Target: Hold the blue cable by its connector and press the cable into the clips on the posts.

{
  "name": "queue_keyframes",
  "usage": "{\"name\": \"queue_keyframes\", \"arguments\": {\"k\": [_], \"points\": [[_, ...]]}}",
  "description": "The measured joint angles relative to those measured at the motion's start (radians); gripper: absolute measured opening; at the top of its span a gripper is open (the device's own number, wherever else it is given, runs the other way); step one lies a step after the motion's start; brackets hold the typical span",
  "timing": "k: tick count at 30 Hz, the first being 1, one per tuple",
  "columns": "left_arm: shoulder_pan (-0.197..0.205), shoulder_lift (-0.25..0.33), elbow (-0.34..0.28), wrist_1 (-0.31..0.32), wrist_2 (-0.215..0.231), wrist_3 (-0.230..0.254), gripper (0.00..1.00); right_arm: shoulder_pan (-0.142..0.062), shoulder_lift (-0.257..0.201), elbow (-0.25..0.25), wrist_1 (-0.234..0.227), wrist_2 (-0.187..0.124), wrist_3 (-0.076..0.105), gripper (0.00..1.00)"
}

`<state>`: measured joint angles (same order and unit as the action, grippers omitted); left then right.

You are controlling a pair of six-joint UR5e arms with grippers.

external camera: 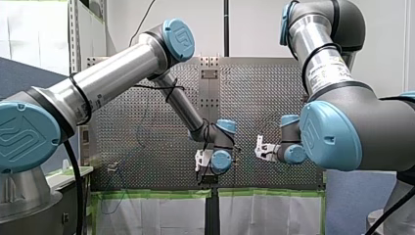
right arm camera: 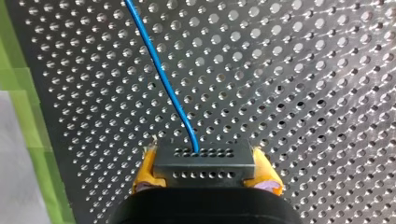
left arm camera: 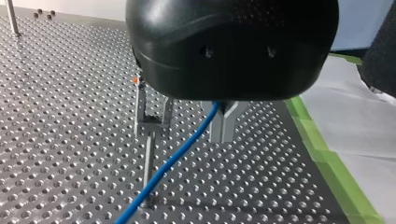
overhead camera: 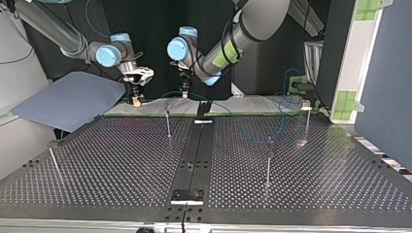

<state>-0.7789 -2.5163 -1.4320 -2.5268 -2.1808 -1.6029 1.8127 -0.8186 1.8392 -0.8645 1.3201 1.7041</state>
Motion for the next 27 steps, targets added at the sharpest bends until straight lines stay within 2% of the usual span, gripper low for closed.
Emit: {"name": "queue_keyframes", "arguments": {"k": [8, 14, 18, 27], "points": [[0.011, -0.004, 0.067, -0.017, 0.026, -0.015, 0.00, -0.006, 0.000, -0.054, 0.052, -0.005, -0.007, 0.00], [0.023, -0.011, 0.113, -0.015, 0.058, -0.029, 0.00, -0.013, 0.000, -0.074, 0.067, -0.005, -0.006, 0.00], [0.027, -0.026, 0.119, -0.015, 0.077, -0.033, 0.00, -0.018, 0.000, -0.083, 0.070, -0.005, -0.004, 0.00], [0.033, -0.031, 0.121, -0.014, 0.088, -0.033, 0.00, -0.030, 0.000, -0.093, 0.072, -0.005, 0.000, 0.00]]}}
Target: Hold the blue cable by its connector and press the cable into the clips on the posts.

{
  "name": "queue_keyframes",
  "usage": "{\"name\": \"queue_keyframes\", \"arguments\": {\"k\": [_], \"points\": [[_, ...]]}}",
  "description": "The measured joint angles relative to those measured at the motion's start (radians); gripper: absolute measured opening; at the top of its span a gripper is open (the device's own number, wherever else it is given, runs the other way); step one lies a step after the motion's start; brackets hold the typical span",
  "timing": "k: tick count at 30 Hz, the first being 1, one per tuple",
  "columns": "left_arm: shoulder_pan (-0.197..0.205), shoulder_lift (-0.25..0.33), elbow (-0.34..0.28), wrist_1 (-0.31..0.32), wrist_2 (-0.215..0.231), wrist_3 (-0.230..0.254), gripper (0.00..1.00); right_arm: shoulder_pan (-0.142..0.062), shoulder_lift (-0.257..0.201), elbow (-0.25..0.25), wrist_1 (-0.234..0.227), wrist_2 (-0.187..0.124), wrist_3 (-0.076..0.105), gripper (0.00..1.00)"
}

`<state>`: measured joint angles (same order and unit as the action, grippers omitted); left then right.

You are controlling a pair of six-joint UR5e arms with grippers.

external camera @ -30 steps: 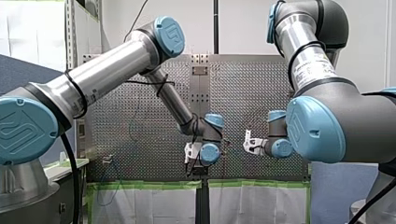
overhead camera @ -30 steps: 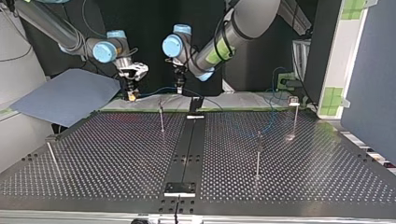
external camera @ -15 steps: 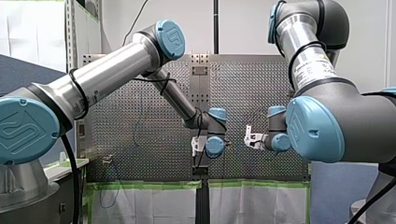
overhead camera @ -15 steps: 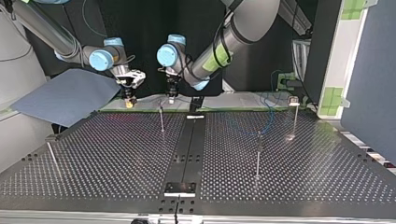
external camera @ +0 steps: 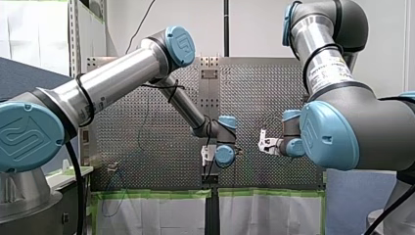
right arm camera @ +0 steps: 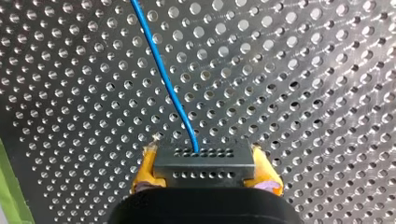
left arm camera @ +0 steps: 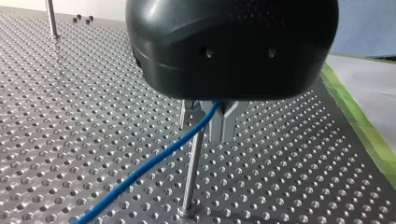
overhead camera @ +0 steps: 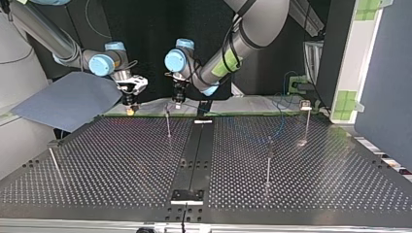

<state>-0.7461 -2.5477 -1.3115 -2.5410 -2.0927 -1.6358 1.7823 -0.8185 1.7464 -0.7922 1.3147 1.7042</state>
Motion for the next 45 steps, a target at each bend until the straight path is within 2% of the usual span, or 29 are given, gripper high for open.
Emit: {"name": "queue_keyframes", "arguments": {"k": [10, 21, 30, 37, 45], "points": [[0.009, 0.000, 0.000, -0.002, 0.037, 0.008, 0.00, -0.009, 0.001, -0.011, 0.002, -0.009, 0.010, 0.00], [0.029, -0.001, 0.007, -0.004, 0.044, 0.012, 0.00, -0.008, 0.003, -0.021, 0.005, -0.017, 0.006, 0.00], [0.044, -0.002, 0.048, -0.029, 0.056, 0.010, 0.00, -0.007, 0.014, -0.033, 0.003, -0.021, 0.004, 0.00], [0.054, -0.002, 0.074, -0.050, 0.065, -0.015, 0.00, -0.004, 0.045, -0.055, 0.008, -0.024, 0.001, 0.00], [0.071, -0.017, 0.087, -0.065, 0.081, -0.031, 0.00, -0.003, 0.050, -0.072, 0.016, -0.024, 0.001, 0.00]]}}
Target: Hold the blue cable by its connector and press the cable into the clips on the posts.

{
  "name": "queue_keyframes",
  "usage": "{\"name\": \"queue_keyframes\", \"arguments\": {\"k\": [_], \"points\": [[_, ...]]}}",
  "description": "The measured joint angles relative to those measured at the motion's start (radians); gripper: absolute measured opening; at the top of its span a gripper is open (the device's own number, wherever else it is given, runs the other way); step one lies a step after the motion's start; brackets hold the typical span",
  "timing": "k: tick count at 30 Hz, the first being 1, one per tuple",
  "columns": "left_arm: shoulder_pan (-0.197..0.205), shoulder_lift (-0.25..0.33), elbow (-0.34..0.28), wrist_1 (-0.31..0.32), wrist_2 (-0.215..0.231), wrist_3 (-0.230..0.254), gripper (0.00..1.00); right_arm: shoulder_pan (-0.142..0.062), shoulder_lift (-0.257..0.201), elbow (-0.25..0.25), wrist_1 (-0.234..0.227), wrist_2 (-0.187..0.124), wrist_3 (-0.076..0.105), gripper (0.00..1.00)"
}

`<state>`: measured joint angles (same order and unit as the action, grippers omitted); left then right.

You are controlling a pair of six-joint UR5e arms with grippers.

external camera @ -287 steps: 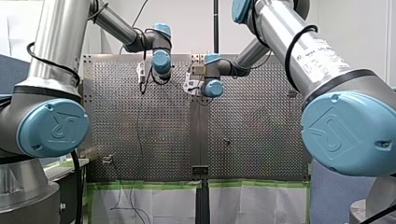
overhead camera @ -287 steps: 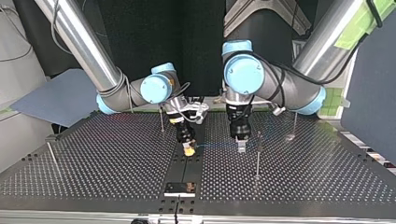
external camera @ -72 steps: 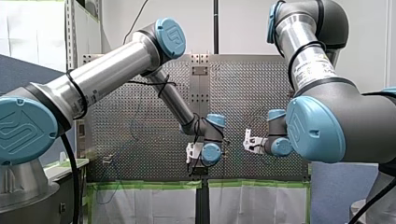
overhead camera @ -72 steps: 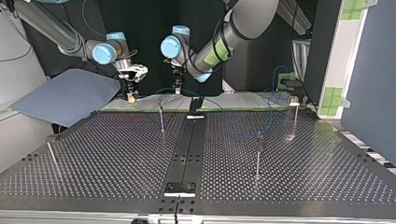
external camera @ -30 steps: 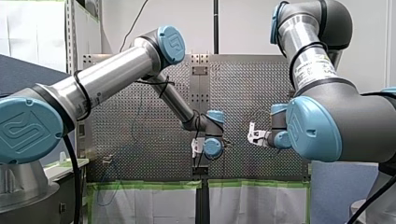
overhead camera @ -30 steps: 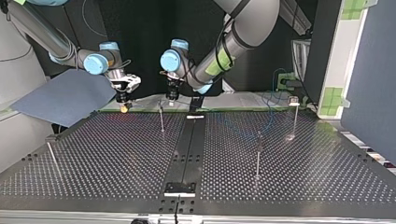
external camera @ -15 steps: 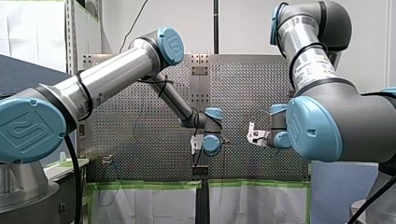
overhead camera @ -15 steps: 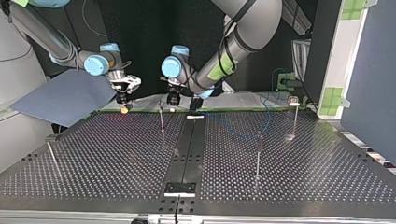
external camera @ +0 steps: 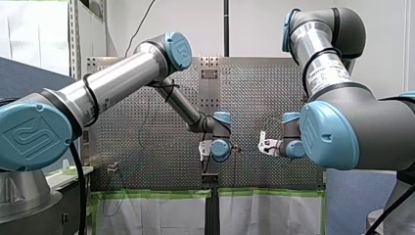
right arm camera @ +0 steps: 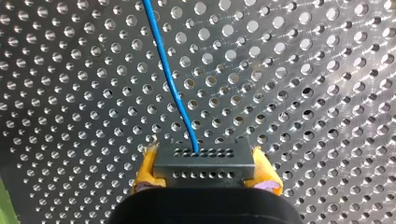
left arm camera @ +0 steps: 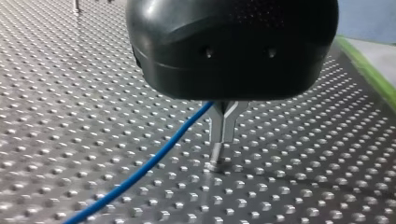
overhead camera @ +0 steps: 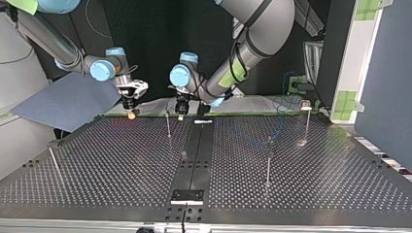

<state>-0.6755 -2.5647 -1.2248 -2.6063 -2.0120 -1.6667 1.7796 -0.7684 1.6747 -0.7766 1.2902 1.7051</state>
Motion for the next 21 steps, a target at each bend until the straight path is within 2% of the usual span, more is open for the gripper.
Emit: {"name": "queue_keyframes", "arguments": {"k": [5, 11, 17, 21], "points": [[-0.004, -0.039, 0.037, -0.037, 0.004, 0.001, 0.00, 0.001, 0.000, -0.005, 0.001, 0.000, 0.001, 0.00], [0.010, -0.055, 0.086, -0.082, 0.003, 0.002, 0.00, -0.001, 0.001, -0.008, 0.000, 0.000, 0.002, 0.00], [0.028, -0.056, 0.136, -0.091, 0.030, 0.001, 0.00, 0.000, 0.002, -0.025, 0.006, 0.000, 0.004, 0.00], [0.034, -0.056, 0.148, -0.091, 0.042, 0.002, 0.00, 0.000, 0.002, -0.038, 0.013, 0.000, 0.004, 0.00]]}}
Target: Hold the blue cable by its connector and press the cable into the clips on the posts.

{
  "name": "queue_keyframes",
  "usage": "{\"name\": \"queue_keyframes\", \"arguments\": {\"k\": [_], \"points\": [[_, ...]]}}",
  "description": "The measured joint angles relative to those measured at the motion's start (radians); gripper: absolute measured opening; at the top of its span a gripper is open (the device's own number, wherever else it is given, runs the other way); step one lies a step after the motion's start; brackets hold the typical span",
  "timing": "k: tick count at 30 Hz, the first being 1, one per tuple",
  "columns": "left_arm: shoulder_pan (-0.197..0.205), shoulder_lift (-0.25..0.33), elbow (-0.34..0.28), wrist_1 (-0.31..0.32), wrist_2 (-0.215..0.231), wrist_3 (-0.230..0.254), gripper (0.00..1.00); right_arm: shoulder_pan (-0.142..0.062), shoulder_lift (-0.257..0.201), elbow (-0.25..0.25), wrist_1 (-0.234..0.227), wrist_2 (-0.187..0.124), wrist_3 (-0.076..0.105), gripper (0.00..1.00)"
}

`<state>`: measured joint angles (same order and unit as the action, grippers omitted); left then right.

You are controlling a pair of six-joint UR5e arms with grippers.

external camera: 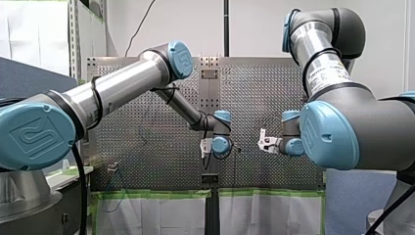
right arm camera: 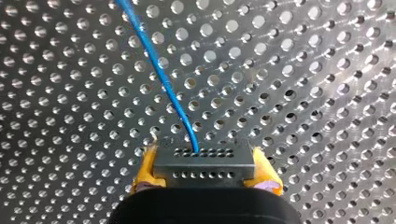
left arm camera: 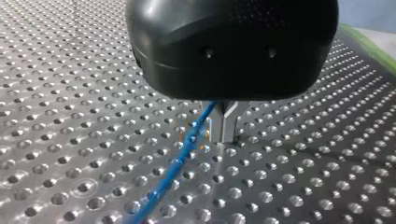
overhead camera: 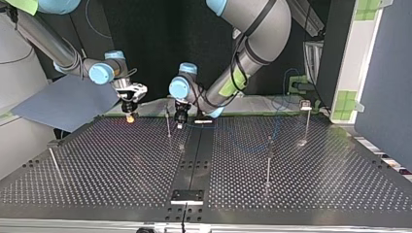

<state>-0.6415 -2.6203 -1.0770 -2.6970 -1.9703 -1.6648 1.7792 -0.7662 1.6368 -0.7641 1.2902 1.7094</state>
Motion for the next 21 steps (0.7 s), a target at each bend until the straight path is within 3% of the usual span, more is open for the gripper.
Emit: {"name": "queue_keyframes", "arguments": {"k": [16, 17, 18, 19, 20, 21], "points": [[0.015, 0.000, 0.010, -0.013, -0.003, 0.017, 0.00, -0.005, 0.001, -0.046, 0.017, 0.000, 0.005, 0.00], [0.016, 0.000, 0.010, -0.013, -0.003, 0.018, 0.31, -0.005, 0.001, -0.050, 0.020, 0.000, 0.005, 0.00], [0.016, 0.000, 0.010, -0.013, -0.003, 0.019, 0.31, -0.005, 0.001, -0.053, 0.023, 0.000, 0.005, 0.00], [0.016, 0.000, 0.010, -0.014, -0.004, 0.020, 0.41, -0.005, 0.001, -0.056, 0.027, 0.000, 0.005, 0.00], [0.015, 0.000, 0.010, -0.018, -0.006, 0.024, 0.58, -0.005, 0.001, -0.059, 0.029, 0.000, 0.004, 0.00], [0.014, 0.000, 0.010, -0.021, -0.010, 0.028, 0.58, -0.004, 0.001, -0.060, 0.031, 0.000, 0.004, 0.00]]}}
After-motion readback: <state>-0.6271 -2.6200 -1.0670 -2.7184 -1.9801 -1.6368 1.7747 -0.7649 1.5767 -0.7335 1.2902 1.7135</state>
